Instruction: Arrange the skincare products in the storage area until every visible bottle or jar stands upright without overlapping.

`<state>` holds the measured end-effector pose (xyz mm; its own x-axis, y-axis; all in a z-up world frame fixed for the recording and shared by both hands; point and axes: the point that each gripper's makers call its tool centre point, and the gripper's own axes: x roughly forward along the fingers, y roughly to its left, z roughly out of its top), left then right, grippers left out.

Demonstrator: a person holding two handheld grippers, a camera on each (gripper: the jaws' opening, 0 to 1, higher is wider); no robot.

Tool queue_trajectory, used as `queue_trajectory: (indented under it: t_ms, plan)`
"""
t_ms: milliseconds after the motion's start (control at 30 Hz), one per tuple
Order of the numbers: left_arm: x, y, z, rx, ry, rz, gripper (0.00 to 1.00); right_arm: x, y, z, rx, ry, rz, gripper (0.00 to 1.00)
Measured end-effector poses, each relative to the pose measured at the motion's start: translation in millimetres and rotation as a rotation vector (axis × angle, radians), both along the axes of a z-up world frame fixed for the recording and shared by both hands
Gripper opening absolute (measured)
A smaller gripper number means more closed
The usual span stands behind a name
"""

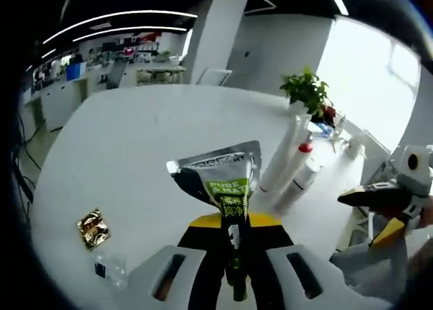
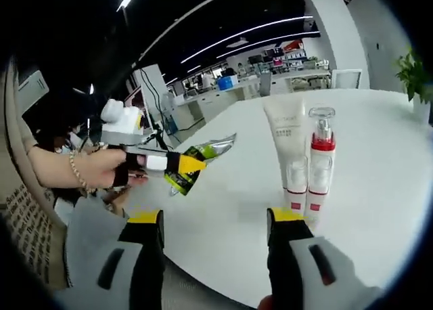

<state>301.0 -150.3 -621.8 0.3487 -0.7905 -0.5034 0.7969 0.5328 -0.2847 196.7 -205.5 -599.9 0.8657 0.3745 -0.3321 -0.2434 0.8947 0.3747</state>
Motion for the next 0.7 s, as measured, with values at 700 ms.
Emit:
queue_trajectory:
  t_ms: [700]
  plan:
    - [-73.6, 16, 68.7, -0.236, 0.024, -0.126, 0.08, 58, 40, 62.2, 0.511, -0.129, -0.031, 0.42]
